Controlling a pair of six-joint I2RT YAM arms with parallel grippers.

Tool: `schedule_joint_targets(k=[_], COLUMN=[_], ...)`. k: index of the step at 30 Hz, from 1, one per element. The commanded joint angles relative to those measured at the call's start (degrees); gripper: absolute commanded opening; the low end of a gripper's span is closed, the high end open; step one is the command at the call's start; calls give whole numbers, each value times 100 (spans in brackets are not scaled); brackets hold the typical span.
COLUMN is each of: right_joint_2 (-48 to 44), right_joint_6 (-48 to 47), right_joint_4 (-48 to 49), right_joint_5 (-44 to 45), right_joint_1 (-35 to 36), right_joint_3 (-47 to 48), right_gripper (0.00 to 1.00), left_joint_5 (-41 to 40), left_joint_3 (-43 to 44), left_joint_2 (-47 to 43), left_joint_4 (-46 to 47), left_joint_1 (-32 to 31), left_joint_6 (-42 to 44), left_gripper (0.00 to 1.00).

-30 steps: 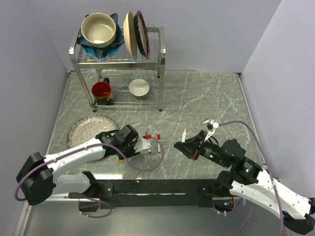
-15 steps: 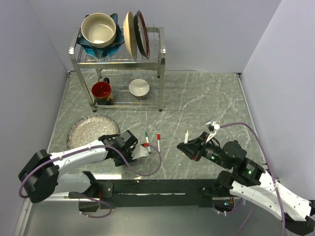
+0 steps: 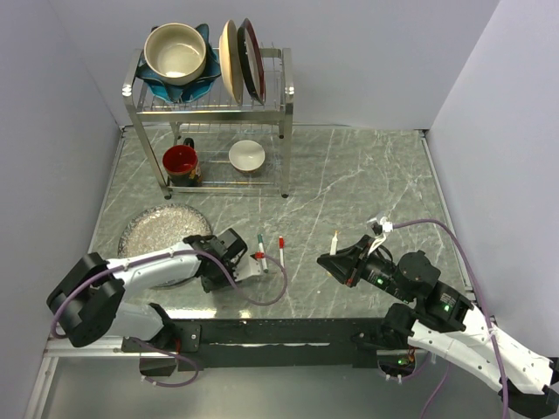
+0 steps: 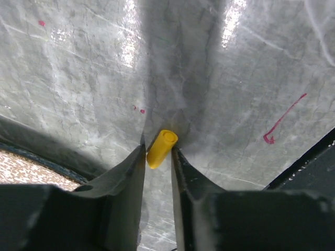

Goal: Insert the pens into the pen caps

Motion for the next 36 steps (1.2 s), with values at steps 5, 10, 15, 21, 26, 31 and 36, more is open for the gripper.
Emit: schedule_joint_targets(k=[5,10,15,21,26,31,36], right_joint_2=[-125,-125,-2,226,560,1165,1456], right_joint_6=[-102,-67,47,170,-110,-76,214], right_joint_4=[-25,-78,62,265,660,1477,2479], right_joint_5=[68,68,-11,-143,-502,-1407,-1970], right_joint_1=[-21,-30,-21,-21,-21,-12,23], right_joint_3=[331,384,323,199,77,-125,-415], right_gripper=[0,0,0,0,0,0,0], left_joint_5=[319,547,574,442,923,1681,1444], left_joint_3=[-12,111,427,901,973,332,-495], left_joint_2=[452,173,-539,-1796,-2667,-3388,-3468], left_joint_4=[413,430,386,974,2280,4707,6885], left_joint_1=[23,-161,-372,-505,-505,-496,-505], left_joint_6=[-302,-821,-1260,-1804,-2786,-4922,-7296], left_gripper=[9,1,1,1,1,1,1])
